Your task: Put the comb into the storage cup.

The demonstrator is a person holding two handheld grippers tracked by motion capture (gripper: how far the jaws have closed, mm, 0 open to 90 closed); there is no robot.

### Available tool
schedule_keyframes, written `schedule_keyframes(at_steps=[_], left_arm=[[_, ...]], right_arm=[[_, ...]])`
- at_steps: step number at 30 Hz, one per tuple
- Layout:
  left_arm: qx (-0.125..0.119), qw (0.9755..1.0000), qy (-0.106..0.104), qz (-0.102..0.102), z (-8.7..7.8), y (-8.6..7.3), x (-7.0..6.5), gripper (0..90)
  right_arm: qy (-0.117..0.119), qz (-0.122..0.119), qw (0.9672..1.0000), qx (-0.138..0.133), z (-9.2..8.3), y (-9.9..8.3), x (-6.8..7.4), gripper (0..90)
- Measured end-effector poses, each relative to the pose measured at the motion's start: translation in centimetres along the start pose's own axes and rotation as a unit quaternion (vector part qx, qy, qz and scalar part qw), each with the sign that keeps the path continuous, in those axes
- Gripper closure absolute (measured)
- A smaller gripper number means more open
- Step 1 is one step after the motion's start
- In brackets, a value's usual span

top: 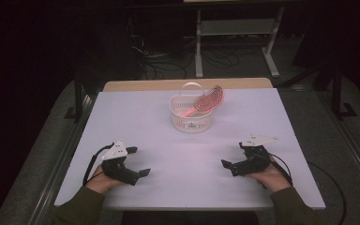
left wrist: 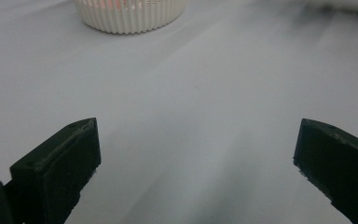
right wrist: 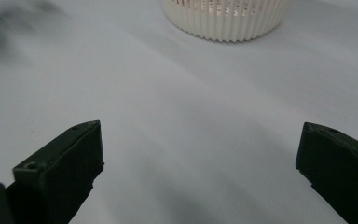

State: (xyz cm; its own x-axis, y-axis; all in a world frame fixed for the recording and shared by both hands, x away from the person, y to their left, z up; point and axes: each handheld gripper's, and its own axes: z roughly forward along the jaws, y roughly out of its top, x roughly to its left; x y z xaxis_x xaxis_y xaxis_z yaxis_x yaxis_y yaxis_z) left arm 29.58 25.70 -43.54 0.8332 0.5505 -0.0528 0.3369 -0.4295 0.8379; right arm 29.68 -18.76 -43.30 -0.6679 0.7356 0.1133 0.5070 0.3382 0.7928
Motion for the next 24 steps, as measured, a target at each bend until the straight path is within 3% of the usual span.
schedule_keyframes(at_steps=[8, 24], left_arm=[[0.0, 1.0, -0.002, 0.002, 0.0, 0.0, -0.1, 0.5], [-0.002, 1.0, -0.006, -0.001, -0.1, -0.1, -0.1, 0.5]], right_arm=[[0.006, 0.003, 1.0, 0.0, -0.3, -0.6, 0.3, 0.4], [-0.008, 0.014, 0.9998, 0.011, -1.0, -2.4, 0.1, 0.4]])
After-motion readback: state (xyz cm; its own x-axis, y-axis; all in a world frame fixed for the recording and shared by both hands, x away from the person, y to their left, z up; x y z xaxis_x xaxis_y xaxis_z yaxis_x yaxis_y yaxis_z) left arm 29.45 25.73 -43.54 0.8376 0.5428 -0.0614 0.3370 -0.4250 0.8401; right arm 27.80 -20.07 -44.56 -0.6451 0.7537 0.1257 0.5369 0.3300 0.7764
